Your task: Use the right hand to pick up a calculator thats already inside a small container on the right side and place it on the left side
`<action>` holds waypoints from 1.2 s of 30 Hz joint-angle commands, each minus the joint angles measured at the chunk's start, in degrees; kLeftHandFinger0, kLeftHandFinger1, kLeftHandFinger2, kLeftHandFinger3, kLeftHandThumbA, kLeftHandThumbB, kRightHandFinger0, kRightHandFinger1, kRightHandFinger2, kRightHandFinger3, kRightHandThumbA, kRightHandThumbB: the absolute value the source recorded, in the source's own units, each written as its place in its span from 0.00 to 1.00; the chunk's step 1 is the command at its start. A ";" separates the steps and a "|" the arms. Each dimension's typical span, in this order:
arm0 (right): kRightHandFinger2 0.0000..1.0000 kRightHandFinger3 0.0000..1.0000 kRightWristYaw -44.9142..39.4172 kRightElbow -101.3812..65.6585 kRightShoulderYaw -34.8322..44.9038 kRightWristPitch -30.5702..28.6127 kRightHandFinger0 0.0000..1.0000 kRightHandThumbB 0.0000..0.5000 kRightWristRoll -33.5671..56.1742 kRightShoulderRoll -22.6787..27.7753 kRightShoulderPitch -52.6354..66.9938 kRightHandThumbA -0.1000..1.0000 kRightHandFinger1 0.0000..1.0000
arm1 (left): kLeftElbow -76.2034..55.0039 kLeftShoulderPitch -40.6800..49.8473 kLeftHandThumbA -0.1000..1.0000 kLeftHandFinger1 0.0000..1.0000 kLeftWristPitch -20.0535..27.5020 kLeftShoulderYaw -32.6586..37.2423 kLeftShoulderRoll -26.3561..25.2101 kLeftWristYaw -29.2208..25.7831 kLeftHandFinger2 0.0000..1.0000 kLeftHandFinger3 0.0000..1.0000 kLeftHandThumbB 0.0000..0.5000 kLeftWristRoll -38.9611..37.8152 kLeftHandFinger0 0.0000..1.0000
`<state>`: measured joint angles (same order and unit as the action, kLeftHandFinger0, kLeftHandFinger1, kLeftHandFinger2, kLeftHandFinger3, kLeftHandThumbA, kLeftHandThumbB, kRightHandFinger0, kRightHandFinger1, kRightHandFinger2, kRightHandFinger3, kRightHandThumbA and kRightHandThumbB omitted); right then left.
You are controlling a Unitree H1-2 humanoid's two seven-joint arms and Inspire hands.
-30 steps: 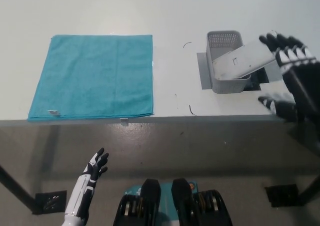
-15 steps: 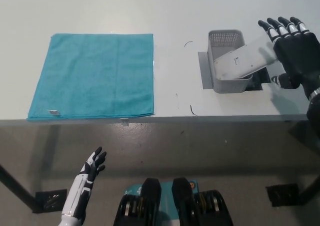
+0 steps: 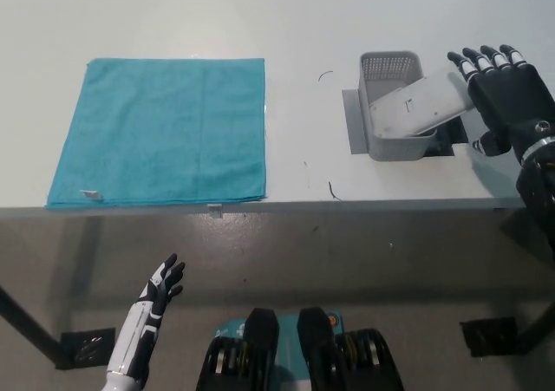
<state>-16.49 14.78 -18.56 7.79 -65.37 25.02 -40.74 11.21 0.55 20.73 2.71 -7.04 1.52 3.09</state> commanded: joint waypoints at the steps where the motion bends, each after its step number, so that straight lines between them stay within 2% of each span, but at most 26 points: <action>1: 1.00 1.00 3.28 1.07 -1.13 1.66 1.00 0.99 -2.16 -0.09 -4.85 1.00 1.00 | -0.35 -1.01 1.00 1.00 2.41 -0.12 -0.91 0.81 1.00 1.00 0.00 0.16 1.00; 11: 1.00 1.00 7.28 5.06 -2.73 0.69 1.00 0.98 -1.18 -0.90 -8.57 1.00 1.00 | -0.21 -0.78 1.00 1.00 3.15 0.47 -0.83 -0.51 1.00 1.00 0.07 4.59 1.00; 17: 1.00 1.00 7.48 6.65 -2.64 0.19 1.00 0.96 0.80 -1.71 -9.82 1.00 1.00 | -0.24 -1.07 1.00 1.00 3.32 0.21 -0.79 -0.50 1.00 1.00 0.04 5.04 1.00; 22: 1.00 1.00 9.39 10.41 -4.07 0.16 1.00 1.00 0.06 -2.31 -10.85 1.00 1.00 | -0.20 -1.02 1.00 1.00 3.39 0.08 -0.67 -0.15 1.00 1.00 0.04 4.29 1.00; 30: 1.00 1.00 12.46 16.28 -5.54 -0.13 1.00 1.00 0.80 -3.07 -12.19 1.00 1.00 | 0.13 -1.63 1.00 1.00 3.31 0.04 -0.89 0.03 1.00 1.00 0.06 4.24 1.00; 36: 1.00 1.00 11.33 16.84 -6.37 0.56 1.00 1.00 0.83 -3.50 -12.49 1.00 1.00 | 0.21 -1.85 1.00 1.00 3.77 0.06 -1.00 -0.07 1.00 1.00 0.02 4.50 1.00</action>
<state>-7.65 31.88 -24.52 7.70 -64.86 21.38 -48.71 12.18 -0.36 21.84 2.91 -7.17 1.66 6.96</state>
